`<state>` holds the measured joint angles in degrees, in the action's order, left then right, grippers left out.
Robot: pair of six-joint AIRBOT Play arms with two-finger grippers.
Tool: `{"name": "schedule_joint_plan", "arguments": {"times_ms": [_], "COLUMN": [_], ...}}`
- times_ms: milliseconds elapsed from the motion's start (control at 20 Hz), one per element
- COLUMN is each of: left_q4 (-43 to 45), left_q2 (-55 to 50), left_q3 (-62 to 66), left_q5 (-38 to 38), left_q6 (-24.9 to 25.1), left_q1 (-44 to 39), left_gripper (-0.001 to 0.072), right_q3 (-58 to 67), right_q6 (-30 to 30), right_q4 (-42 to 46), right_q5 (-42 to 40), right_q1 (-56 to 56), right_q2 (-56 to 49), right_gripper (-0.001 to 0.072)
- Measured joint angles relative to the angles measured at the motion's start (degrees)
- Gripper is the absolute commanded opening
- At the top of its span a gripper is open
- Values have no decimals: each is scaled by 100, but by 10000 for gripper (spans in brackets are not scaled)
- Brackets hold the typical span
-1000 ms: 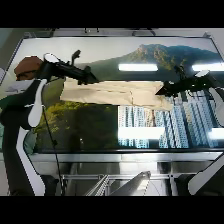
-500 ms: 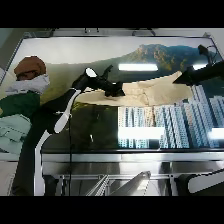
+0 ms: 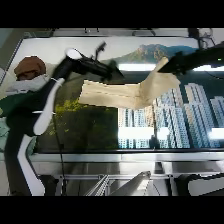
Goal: Fold the shirts.
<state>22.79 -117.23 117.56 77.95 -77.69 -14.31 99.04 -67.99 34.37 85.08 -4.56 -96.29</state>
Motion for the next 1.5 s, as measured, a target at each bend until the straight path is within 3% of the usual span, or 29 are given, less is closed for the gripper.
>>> {"name": "schedule_joint_plan", "arguments": {"times_ms": [250,300,350,400,450,500,600,800,850,900,1050,1100,1150,1350,1500], "left_q4": [-450,-481,-507,-533,-557,-568,-595,-629,-632,-632,-634,-634,-636,-638,-638], "left_q2": [1045,1174,1268,1340,1401,1449,1547,1690,1705,1711,1735,1735,1735,1740,1740], "left_q3": [-22,-26,-26,-31,-72,-155,-452,-1228,-1394,-1545,-1847,-1899,-1934,-2002,-2020], "left_q5": [935,1010,1078,1169,1237,1294,1368,1451,1467,1475,1513,1515,1517,1510,1506], "left_q6": [125,127,136,146,155,175,330,654,728,780,881,903,920,942,944], "left_q1": [1349,1554,1711,1832,1928,1996,2090,2173,2188,2201,2221,2225,2227,2227,2227], "left_gripper": [-2,-2,-2,-2,-2,-2,-2,-2,-2,-2,-2,-2,-2,-2,-2], "right_q3": [479,807,1215,1582,1880,2057,2203,1814,1683,1558,1193,1034,874,334,190], "right_q6": [-831,-1106,-1353,-1491,-1582,-1624,-1519,-1342,-1434,-1554,-2041,-2190,-2293,-2509,-2365], "right_q4": [772,1062,1309,1436,1499,1510,1464,1902,2166,2420,2914,3001,3045,2806,2009], "right_q5": [-1840,-2055,-2229,-2385,-2522,-2616,-2653,-1993,-1770,-1537,-960,-863,-831,-916,-1064], "right_q1": [1982,2354,2717,3018,3294,3495,3707,3410,3206,2977,2168,1910,1698,1163,1099], "right_q2": [-734,-1054,-1427,-1755,-2037,-2214,-2315,-1764,-1602,-1469,-1235,-1204,-1189,-1405,-1851], "right_gripper": [20,148,336,341,399,384,227,234,350,524,538,632,660,661,659]}}
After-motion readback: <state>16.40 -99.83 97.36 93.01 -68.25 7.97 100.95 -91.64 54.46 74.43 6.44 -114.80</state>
